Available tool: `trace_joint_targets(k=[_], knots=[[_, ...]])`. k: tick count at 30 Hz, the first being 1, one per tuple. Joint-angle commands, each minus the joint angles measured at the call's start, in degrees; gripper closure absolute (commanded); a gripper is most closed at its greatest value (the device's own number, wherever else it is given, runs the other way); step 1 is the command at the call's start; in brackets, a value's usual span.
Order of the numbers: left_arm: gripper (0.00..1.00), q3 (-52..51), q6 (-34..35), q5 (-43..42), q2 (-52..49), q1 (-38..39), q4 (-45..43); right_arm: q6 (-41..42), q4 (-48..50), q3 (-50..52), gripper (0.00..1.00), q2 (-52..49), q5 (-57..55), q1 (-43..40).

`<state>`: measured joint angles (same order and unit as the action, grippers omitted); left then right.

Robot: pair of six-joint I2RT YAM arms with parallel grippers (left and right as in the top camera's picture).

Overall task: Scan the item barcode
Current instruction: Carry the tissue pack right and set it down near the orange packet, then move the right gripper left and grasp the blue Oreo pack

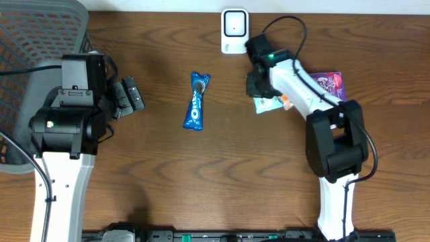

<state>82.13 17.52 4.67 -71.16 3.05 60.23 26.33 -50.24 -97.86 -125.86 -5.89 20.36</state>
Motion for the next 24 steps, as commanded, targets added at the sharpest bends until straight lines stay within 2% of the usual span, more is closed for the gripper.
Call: trace_joint_targets(k=[1, 9, 16, 20, 24], knots=[[0.02, 0.61, -0.76, 0.52, -0.22, -0.20, 0.22, 2.75, -0.22, 0.15, 0.91, -1.44, 2.23, -0.76], [0.02, 0.61, -0.76, 0.50, -0.22, -0.20, 0.22, 9.49, 0.07, -0.07, 0.92, -1.44, 2.32, 2.14], [0.02, 0.61, -0.79, 0.52, -0.22, -0.20, 0.22, 8.24, -4.00, -6.40, 0.91, -1.42, 1.99, 2.27], [0.02, 0.61, -0.76, 0.52, -0.22, -0.20, 0.22, 6.86, -7.37, -11.32, 0.87, -1.42, -1.14, 1.44], [0.02, 0.61, -0.76, 0.52, -0.22, -0.20, 0.22, 6.16, -7.91, -11.89, 0.84, -1.44, -1.31, 0.68]])
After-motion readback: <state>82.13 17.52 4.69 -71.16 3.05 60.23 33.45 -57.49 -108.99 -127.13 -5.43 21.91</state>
